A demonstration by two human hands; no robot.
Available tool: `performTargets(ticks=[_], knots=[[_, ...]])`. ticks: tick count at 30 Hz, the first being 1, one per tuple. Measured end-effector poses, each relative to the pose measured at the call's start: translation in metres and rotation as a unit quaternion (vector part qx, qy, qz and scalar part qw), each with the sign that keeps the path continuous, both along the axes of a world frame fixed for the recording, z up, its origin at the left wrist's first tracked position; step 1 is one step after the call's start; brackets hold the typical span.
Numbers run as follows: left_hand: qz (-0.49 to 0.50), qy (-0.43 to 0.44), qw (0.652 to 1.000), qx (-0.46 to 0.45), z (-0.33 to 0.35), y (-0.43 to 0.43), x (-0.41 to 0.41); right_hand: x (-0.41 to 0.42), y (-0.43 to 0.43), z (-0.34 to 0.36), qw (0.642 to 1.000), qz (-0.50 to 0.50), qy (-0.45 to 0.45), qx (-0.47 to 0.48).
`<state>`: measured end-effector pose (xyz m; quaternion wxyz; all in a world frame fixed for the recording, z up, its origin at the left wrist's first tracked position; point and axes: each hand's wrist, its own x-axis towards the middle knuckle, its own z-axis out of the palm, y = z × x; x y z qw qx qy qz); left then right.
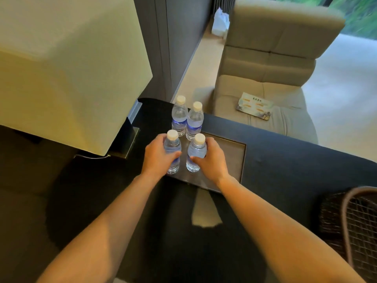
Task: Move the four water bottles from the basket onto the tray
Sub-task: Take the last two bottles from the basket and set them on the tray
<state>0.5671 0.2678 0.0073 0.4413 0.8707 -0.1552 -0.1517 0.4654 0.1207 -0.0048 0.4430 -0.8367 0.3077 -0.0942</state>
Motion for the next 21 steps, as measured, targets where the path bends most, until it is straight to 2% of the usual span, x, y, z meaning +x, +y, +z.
performTargets(ticks=[9, 21], knots=[[-0.021, -0.027, 0.998, -0.045, -0.02, -0.024, 0.057, 0.059, -0.007, -0.013, 0.998, -0.052, -0.021, 0.007], [-0.057, -0.034, 0.995, -0.073, -0.028, -0.04, 0.075, 0.075, -0.002, -0.029, 0.996, -0.084, -0.04, 0.004]])
